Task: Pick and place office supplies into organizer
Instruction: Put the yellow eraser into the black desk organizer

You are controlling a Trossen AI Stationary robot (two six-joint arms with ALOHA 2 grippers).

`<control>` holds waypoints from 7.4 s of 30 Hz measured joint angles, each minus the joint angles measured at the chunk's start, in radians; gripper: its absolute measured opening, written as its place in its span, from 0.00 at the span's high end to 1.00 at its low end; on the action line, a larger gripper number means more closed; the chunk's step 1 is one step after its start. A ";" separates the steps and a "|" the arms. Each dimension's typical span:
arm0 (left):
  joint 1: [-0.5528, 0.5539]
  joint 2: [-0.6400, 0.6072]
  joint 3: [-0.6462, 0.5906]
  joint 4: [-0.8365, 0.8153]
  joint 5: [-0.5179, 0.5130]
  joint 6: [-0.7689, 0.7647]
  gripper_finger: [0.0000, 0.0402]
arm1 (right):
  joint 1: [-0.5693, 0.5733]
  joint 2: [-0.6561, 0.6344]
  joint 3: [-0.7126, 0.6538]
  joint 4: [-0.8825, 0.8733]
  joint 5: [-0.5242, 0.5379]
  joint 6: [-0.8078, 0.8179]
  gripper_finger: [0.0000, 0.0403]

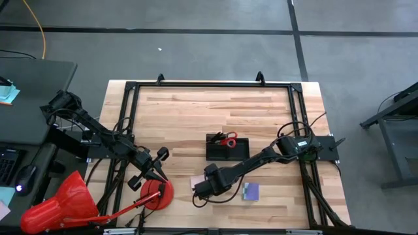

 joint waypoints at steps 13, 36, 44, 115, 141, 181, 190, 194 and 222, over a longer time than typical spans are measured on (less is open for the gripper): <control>0.000 0.000 0.000 -0.003 0.000 0.000 0.93 | 0.022 -0.004 0.000 -0.002 0.087 -0.068 0.97; 0.000 0.001 0.000 -0.008 -0.012 0.000 0.93 | 0.048 0.008 0.043 0.053 0.078 -0.128 1.00; 0.000 0.003 0.000 -0.014 -0.015 0.000 0.93 | 0.048 0.006 0.043 0.071 0.082 -0.115 1.00; 0.000 0.003 0.000 -0.019 -0.015 -0.002 0.93 | 0.209 0.141 0.043 0.241 0.677 -0.128 0.65; 0.000 0.003 0.000 -0.021 -0.015 -0.002 0.93 | 0.283 0.225 0.044 0.251 0.925 -0.145 0.65; 0.000 0.003 0.000 -0.025 -0.015 -0.001 0.93 | 0.280 0.230 0.048 0.311 1.066 -0.200 0.96; 0.000 0.003 0.000 -0.028 -0.015 -0.001 0.93 | 0.271 0.188 0.049 0.312 1.079 -0.265 0.99; 0.000 0.003 0.000 -0.028 -0.015 -0.001 0.93 | 0.270 0.184 0.050 0.282 1.038 -0.261 0.99; 0.000 0.003 0.000 -0.031 -0.015 0.000 0.93 | 0.243 0.231 0.029 0.287 1.008 -0.066 0.43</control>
